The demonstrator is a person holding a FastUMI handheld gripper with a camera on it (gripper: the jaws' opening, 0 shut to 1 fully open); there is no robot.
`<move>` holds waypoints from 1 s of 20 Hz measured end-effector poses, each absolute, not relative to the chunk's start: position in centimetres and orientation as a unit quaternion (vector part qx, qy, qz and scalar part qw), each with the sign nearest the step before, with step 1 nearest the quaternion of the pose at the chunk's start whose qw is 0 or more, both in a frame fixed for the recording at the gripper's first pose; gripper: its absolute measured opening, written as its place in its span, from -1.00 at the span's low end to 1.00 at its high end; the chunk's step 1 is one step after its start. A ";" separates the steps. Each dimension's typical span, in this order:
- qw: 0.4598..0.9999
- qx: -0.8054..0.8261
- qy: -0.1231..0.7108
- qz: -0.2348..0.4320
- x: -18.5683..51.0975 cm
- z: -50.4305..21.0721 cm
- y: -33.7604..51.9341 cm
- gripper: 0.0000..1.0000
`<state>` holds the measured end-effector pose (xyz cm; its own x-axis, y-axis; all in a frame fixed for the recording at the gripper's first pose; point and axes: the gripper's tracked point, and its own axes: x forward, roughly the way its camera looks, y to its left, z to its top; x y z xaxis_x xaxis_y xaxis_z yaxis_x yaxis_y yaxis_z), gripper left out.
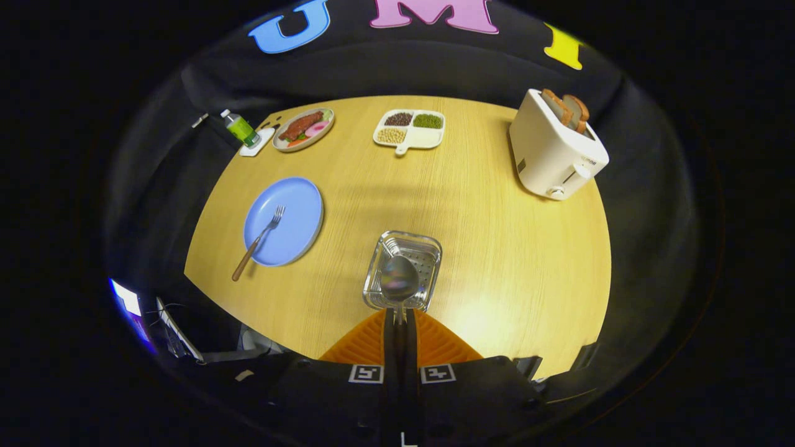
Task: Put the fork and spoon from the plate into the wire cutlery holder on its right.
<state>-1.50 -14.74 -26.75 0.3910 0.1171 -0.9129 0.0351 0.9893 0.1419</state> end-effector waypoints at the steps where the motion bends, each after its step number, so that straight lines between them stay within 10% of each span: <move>1: 0.823 0.068 0.564 0.028 -1.8 -26.8 -14.6 -0.86; 20: 0.800 0.092 0.593 -0.005 0.9 -30.0 -13.9 -0.76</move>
<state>0.92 -13.94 -29.98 0.2968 0.1011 -0.9496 0.1161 0.9832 0.1410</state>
